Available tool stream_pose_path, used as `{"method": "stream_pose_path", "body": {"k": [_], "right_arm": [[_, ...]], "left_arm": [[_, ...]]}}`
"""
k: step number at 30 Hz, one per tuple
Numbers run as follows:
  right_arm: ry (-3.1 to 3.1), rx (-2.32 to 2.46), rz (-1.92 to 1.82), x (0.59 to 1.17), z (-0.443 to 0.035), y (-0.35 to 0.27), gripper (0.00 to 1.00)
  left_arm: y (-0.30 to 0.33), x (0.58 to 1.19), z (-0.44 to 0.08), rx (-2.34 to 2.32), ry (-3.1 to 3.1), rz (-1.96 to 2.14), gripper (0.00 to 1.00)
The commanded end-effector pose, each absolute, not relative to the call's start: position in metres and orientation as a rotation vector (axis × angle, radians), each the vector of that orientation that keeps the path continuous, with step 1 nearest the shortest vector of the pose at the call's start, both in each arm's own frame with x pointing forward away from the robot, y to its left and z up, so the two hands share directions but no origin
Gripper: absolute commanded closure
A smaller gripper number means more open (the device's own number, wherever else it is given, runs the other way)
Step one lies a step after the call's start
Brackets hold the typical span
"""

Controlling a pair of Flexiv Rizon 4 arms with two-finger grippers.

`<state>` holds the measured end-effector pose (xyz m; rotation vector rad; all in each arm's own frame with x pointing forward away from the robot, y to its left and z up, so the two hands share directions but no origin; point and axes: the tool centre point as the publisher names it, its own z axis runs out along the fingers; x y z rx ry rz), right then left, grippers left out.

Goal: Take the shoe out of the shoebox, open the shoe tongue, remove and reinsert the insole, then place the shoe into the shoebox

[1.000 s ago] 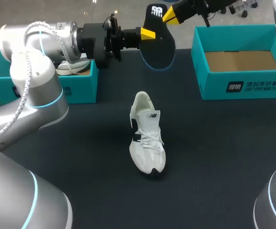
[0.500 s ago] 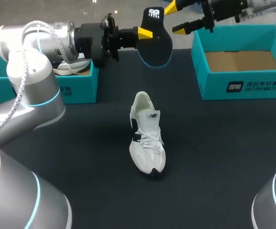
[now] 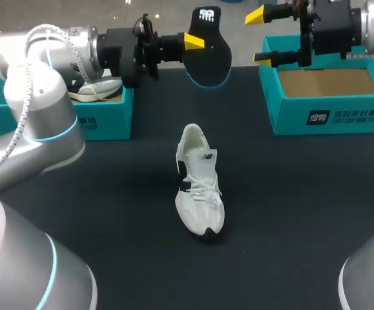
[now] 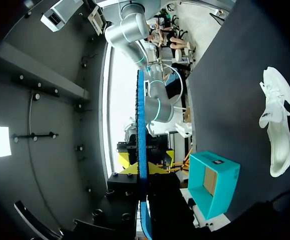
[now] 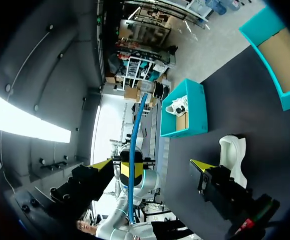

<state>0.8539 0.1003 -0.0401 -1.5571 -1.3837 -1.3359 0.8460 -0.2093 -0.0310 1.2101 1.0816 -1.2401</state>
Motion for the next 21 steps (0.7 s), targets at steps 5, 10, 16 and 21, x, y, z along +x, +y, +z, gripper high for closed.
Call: {"method": "stream_pose_path", "body": {"k": [5,10,16,21], "right_arm": [[-1.358,-1.592,-1.383,0.85,-0.042,0.102,0.0],[-1.285,-1.534,-1.378,0.847,-0.051,0.081,0.0],[-1.326,-1.453,-1.317,0.842,-0.062,0.065,0.0],[-1.338,-1.44,-1.338,0.845,-0.061,0.059,0.0]], "left_arm": [[-0.209,0.847,-0.028,1.214,1.081,-1.232,1.0],[-0.207,0.847,-0.028,1.199,1.09,-1.229,1.0],[-0.206,0.847,-0.032,1.19,1.11,-1.235,1.0],[-0.206,0.845,-0.034,1.183,1.124,-1.241,1.0]]}}
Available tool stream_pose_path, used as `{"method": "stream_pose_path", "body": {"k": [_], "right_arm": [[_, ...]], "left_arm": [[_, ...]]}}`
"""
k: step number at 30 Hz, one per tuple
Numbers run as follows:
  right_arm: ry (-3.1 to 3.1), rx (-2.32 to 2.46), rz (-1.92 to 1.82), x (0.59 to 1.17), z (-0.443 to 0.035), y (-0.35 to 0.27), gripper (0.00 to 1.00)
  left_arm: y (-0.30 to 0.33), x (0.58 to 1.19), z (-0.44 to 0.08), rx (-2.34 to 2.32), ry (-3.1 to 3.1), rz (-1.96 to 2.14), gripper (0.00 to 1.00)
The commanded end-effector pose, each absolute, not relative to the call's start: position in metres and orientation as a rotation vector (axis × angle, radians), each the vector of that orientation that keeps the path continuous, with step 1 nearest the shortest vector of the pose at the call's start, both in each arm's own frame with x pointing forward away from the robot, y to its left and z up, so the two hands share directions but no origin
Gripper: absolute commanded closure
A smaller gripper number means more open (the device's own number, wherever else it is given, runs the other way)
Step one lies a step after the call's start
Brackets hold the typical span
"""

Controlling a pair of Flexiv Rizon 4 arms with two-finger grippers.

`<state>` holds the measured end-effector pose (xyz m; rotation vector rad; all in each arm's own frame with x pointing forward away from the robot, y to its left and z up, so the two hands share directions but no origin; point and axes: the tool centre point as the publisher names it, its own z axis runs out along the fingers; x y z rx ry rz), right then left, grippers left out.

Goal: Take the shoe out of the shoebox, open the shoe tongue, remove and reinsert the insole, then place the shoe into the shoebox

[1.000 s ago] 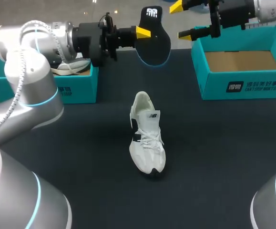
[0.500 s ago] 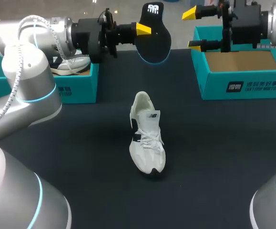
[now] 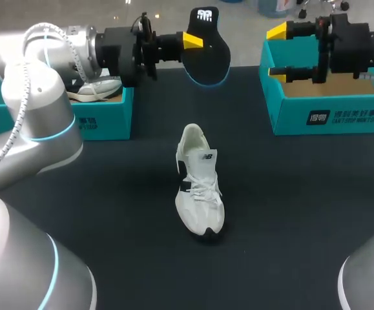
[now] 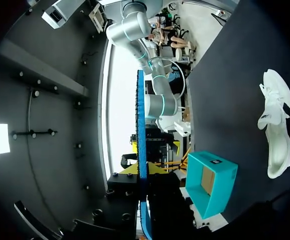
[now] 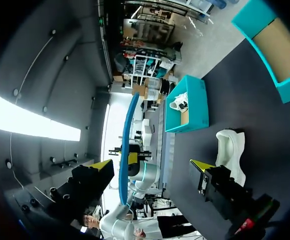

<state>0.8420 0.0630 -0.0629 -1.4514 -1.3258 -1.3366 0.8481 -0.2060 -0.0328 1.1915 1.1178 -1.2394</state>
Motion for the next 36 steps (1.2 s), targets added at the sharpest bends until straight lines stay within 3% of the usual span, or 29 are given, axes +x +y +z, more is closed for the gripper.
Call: {"method": "stream_pose_path", "body": {"k": [1,20,36], "right_arm": [[-1.336,-1.418,-1.346,0.845,-0.061,0.058,0.0],[-1.317,-1.409,-1.353,0.845,-0.059,0.058,0.0],[-1.317,-1.409,-1.353,0.845,-0.059,0.058,0.0]], "left_arm": [[-0.207,0.844,-0.034,1.181,1.129,-1.251,1.0],[-0.208,0.842,-0.036,1.195,1.145,-1.269,1.0],[-0.194,0.814,-0.029,0.667,1.757,-2.036,1.0]]}}
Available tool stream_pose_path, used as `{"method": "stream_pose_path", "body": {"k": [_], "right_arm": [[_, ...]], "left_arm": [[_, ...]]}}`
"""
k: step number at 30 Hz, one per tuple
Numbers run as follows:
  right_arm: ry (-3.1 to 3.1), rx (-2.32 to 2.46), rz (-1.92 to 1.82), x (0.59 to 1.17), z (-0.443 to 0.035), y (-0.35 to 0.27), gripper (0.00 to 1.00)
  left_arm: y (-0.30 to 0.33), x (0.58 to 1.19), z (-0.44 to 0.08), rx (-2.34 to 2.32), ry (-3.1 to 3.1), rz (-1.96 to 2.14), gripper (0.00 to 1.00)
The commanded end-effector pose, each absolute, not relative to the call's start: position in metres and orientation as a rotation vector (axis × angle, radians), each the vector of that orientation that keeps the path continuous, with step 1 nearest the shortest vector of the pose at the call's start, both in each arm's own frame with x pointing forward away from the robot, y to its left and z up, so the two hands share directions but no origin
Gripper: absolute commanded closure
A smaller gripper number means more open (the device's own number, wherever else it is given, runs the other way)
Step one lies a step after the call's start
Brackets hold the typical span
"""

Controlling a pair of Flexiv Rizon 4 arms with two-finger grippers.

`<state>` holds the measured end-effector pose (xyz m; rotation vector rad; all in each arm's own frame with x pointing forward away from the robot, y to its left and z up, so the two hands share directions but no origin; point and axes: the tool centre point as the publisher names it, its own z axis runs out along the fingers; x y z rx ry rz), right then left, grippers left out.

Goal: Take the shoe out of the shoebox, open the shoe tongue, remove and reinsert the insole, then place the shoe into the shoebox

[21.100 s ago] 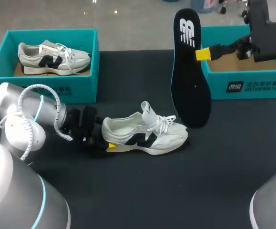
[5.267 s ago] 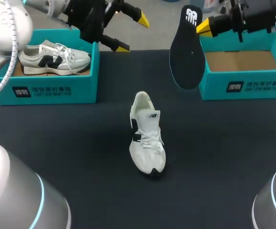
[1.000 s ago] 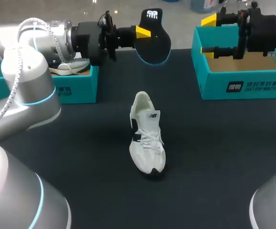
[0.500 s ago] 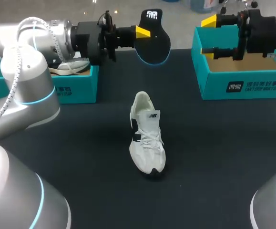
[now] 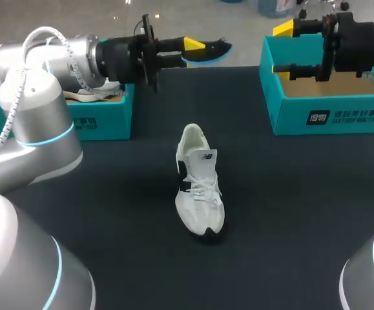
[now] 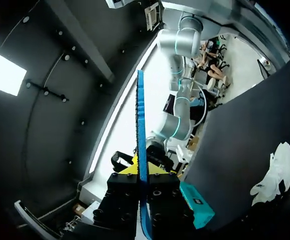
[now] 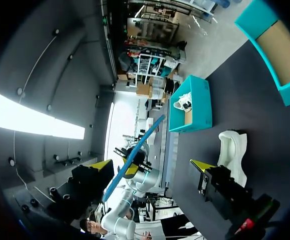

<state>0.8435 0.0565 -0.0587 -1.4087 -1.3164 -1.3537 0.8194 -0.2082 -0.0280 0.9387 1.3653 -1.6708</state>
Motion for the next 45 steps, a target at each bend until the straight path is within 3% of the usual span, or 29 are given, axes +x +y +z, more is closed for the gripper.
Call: {"method": "stream_pose_path", "body": {"k": [1,5,29,45], "right_arm": [[-1.317,-1.409,-1.353,0.845,-0.059,0.058,0.0],[-1.317,-1.409,-1.353,0.845,-0.059,0.058,0.0],[-1.317,-1.409,-1.353,0.845,-0.059,0.058,0.0],[-1.317,-1.409,-1.353,0.845,-0.059,0.058,0.0]], "left_arm": [[-0.191,0.813,-0.03,0.655,1.802,-2.029,1.0],[-0.184,0.81,-0.035,0.464,1.993,-2.268,1.0],[-0.183,0.811,-0.036,0.384,2.051,-2.286,1.0],[-0.185,0.83,-0.068,-0.294,2.446,-2.673,1.0]]}}
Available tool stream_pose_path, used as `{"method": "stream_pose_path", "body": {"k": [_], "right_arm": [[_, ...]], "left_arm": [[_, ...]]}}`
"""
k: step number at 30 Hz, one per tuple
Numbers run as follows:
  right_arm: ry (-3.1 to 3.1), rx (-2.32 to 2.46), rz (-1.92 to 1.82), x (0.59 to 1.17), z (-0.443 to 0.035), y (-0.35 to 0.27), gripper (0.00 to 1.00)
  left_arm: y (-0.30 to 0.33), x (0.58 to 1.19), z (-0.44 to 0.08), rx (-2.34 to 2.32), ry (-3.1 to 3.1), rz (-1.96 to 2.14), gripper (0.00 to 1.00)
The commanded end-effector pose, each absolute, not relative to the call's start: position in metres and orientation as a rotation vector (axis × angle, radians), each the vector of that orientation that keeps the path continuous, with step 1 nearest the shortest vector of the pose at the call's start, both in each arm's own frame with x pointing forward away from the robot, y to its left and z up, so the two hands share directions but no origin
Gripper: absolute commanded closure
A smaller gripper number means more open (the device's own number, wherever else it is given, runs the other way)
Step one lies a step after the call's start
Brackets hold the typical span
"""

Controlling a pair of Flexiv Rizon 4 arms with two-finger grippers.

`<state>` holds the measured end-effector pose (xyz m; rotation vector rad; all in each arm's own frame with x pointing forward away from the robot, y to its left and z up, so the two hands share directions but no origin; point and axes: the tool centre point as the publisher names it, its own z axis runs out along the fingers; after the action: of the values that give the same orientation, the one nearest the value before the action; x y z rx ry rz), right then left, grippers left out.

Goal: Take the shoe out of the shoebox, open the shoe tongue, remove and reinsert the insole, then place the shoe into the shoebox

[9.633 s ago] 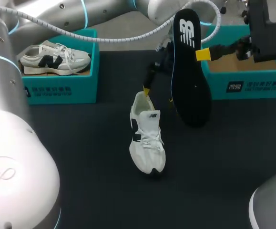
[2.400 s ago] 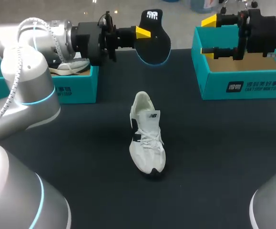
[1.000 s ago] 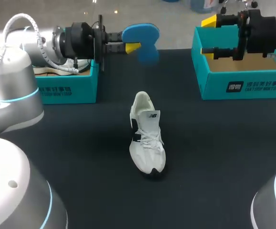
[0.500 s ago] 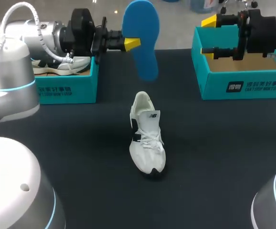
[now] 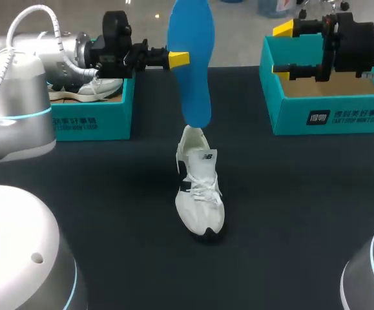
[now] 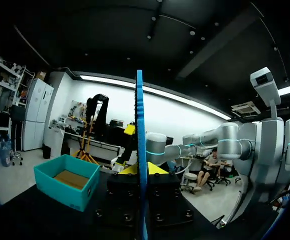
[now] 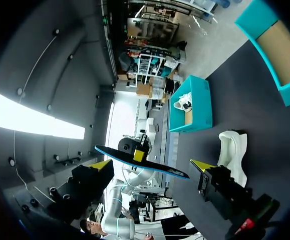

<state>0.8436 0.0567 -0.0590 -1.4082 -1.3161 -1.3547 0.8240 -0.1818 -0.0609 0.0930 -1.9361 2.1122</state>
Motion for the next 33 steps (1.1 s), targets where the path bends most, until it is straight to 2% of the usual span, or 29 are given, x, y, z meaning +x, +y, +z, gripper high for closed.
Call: {"method": "stream_pose_path", "body": {"k": [1,17,21,22,28,33], "right_arm": [[-1.317,-1.409,-1.353,0.845,-0.059,0.058,0.0],[-1.317,-1.409,-1.353,0.845,-0.059,0.058,0.0],[-1.317,-1.409,-1.353,0.845,-0.059,0.058,0.0],[-1.317,-1.409,-1.353,0.845,-0.059,0.058,0.0],[-1.317,-1.409,-1.353,0.845,-0.059,0.058,0.0],[-1.317,-1.409,-1.353,0.845,-0.059,0.058,0.0]], "left_arm": [[-0.188,0.829,-0.069,0.227,-1.744,1.904,1.0],[-0.195,0.825,-0.063,0.261,-1.606,1.876,1.0],[-0.195,0.825,-0.063,0.261,-1.606,1.876,0.93],[-0.195,0.825,-0.063,0.261,-1.606,1.876,1.0],[-0.193,0.825,-0.069,0.501,-1.374,1.742,1.0],[-0.184,0.828,-0.062,0.496,-1.217,1.699,1.0]]}}
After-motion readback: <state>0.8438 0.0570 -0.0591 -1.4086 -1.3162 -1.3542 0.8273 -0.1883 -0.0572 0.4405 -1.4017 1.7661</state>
